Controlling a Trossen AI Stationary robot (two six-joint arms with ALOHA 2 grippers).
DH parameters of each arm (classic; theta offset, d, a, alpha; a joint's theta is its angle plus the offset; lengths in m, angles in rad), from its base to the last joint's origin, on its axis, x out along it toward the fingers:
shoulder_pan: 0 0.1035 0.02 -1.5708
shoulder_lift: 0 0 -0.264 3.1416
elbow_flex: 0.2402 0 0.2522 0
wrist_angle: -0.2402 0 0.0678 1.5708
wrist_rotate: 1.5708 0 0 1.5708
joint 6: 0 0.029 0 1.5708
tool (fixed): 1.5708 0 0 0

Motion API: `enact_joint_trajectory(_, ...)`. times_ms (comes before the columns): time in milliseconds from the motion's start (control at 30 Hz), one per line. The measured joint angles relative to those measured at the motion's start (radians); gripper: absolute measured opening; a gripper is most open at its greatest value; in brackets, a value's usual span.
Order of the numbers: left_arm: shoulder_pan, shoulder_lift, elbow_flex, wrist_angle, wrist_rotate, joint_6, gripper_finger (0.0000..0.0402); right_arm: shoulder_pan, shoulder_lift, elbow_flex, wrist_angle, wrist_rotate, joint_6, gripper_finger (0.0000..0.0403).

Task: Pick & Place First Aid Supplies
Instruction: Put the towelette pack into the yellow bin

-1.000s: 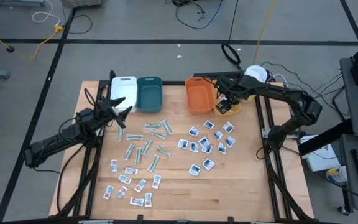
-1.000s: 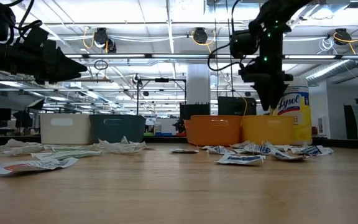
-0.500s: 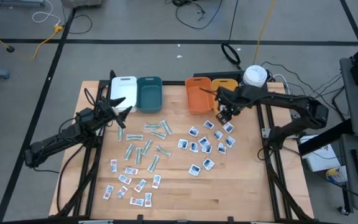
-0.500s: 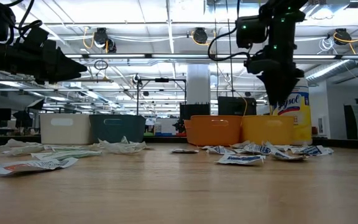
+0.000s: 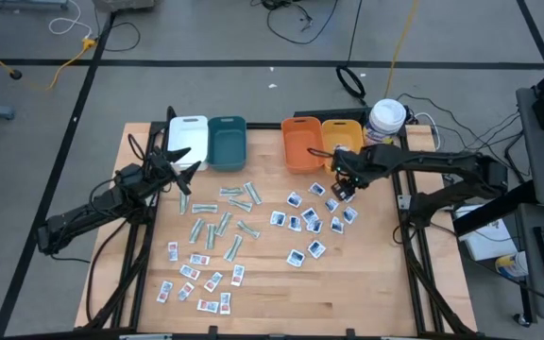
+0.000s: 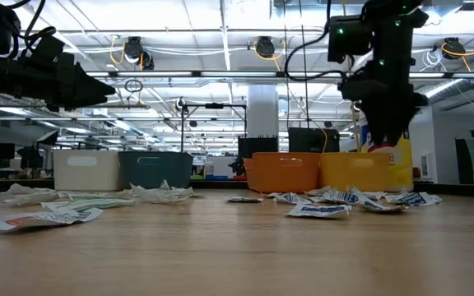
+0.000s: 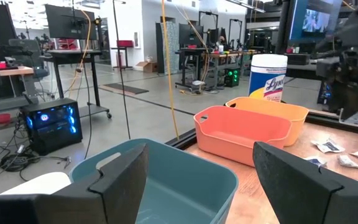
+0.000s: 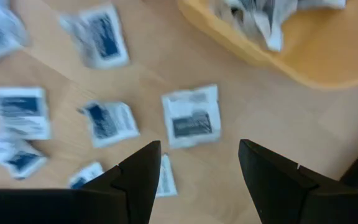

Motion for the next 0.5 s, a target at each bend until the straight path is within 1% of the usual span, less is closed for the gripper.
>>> enact_joint_trajectory(267, 0.0, 0.0, 0.0, 0.0, 0.0, 0.0, 0.0296, 0.017, 0.003, -0.17, 0.164, 0.022, 0.059, 0.021)
enact_joint_trajectory(500, 0.0, 0.0, 0.0, 0.0, 0.0, 0.0, 0.0296, 0.017, 0.003, -0.243, 0.26, 0.022, 0.091, 0.021)
